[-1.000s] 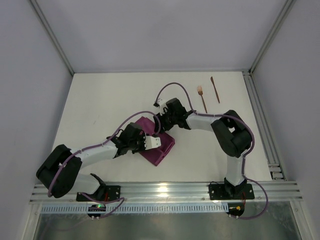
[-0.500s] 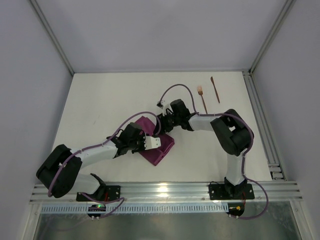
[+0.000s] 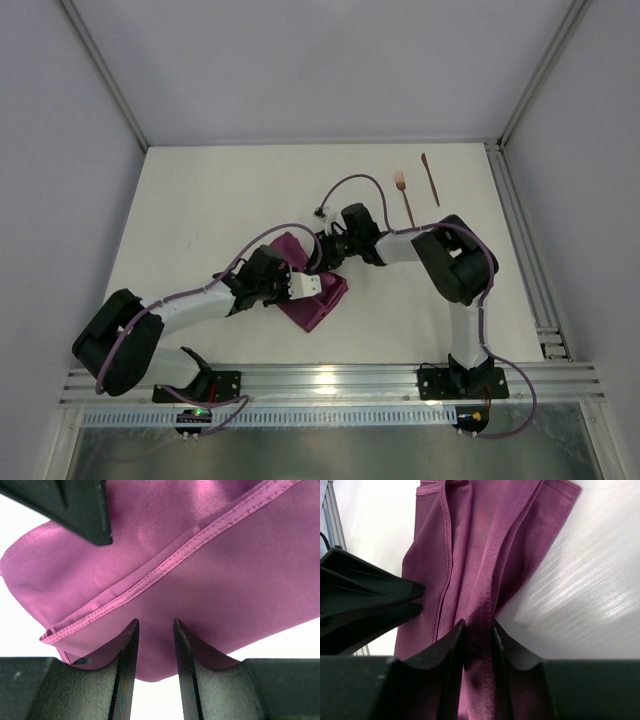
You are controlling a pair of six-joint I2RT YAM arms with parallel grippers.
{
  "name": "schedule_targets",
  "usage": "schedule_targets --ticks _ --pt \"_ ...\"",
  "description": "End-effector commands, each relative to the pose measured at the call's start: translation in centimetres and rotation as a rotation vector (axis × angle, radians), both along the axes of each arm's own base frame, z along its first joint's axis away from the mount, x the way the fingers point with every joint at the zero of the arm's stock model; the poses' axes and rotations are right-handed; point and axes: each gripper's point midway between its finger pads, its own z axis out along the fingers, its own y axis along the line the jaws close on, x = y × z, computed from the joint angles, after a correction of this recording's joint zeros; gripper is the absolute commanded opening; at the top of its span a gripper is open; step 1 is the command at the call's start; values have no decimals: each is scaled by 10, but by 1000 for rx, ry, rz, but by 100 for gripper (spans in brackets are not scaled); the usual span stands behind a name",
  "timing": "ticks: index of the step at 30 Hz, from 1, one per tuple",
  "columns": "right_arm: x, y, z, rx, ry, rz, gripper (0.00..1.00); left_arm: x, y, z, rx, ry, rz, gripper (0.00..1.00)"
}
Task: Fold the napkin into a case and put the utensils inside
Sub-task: Pick up the 2/3-rectangle-folded napkin at the center of the board.
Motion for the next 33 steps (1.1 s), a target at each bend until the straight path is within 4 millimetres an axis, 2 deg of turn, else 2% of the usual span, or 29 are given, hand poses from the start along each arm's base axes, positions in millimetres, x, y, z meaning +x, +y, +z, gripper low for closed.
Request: schedule_targets --ticks 1,2,4,8,10,15,19,29,33 --pt "-22 -14 -29 -80 121 -22 26 -15 20 -19 75 65 11 36" --pt "-21 -13 -26 -78 112 -26 20 -15 20 -19 75 64 15 36" --pt "-17 -15 -23 -86 102 -53 16 -14 19 -18 73 63 14 36" --pt "-13 -14 -1 -117 34 -108 8 -14 18 -18 70 66 13 36" --pt "-11 -13 1 -170 -11 -155 4 -12 17 -16 60 68 15 36" --pt "-19 -10 18 -214 -58 -220 4 -9 15 -16 43 75 22 36" --pt "-28 2 28 -191 -67 -234 4 -9 13 -16 23 92 24 36" --pt "-30 33 56 -74 -65 -266 4 -14 8 -16 -16 123 20 36" --pt "-36 40 56 -72 -56 -264 4 -14 6 -14 -35 130 21 36"
